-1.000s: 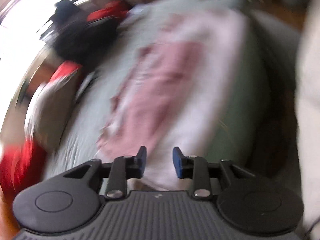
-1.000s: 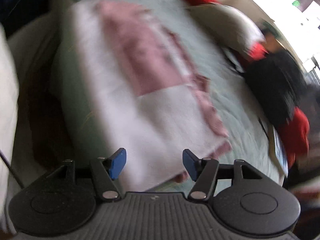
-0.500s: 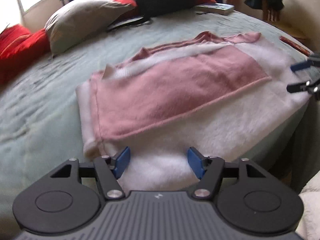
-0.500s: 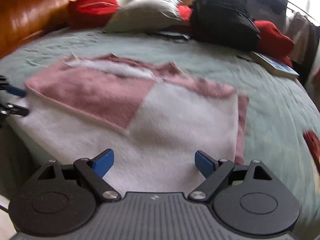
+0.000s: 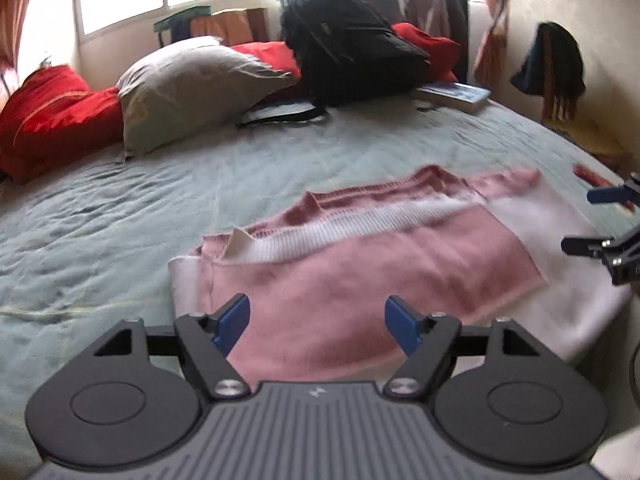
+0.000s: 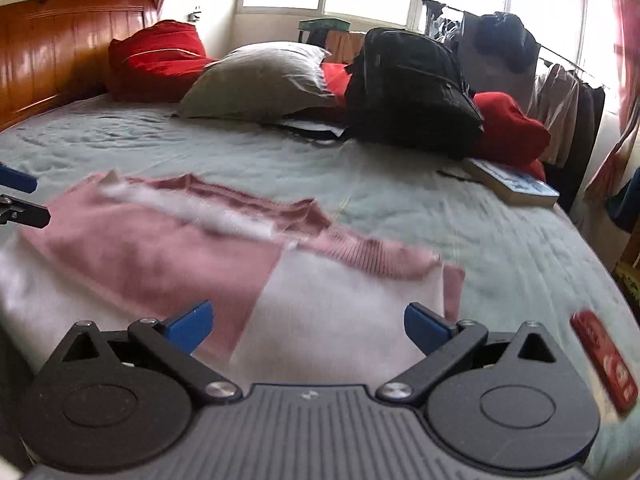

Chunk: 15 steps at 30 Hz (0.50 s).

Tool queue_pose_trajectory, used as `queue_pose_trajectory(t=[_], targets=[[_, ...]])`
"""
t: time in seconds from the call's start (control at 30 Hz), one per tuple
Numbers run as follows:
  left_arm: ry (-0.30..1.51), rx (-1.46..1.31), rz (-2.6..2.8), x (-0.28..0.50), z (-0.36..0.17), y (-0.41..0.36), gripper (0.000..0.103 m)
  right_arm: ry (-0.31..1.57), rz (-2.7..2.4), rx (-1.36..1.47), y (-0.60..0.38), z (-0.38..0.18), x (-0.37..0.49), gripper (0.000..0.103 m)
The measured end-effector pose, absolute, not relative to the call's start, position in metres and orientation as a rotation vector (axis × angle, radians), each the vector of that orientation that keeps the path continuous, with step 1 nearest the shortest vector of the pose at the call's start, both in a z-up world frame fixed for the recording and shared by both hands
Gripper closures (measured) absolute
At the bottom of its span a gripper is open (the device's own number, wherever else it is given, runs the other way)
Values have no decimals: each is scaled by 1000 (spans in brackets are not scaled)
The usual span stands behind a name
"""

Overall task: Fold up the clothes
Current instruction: 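Move both grippers above the folded pink-and-white sweater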

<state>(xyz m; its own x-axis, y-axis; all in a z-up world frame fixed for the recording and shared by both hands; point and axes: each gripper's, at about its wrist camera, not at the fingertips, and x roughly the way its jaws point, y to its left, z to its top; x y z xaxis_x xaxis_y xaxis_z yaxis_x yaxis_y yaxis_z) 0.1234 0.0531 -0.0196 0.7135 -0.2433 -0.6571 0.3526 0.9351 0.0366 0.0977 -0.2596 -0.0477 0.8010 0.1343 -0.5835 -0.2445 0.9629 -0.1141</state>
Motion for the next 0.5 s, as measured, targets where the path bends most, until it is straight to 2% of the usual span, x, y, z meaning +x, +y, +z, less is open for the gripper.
queue_pose_trajectory(t=[0.27, 0.5], targets=[[788, 53, -251, 153, -62, 74, 28, 734, 180, -20, -293, -93, 129, 0], [794, 43, -251, 172, -47, 63, 27, 691, 207, 32, -295, -70, 139, 0]])
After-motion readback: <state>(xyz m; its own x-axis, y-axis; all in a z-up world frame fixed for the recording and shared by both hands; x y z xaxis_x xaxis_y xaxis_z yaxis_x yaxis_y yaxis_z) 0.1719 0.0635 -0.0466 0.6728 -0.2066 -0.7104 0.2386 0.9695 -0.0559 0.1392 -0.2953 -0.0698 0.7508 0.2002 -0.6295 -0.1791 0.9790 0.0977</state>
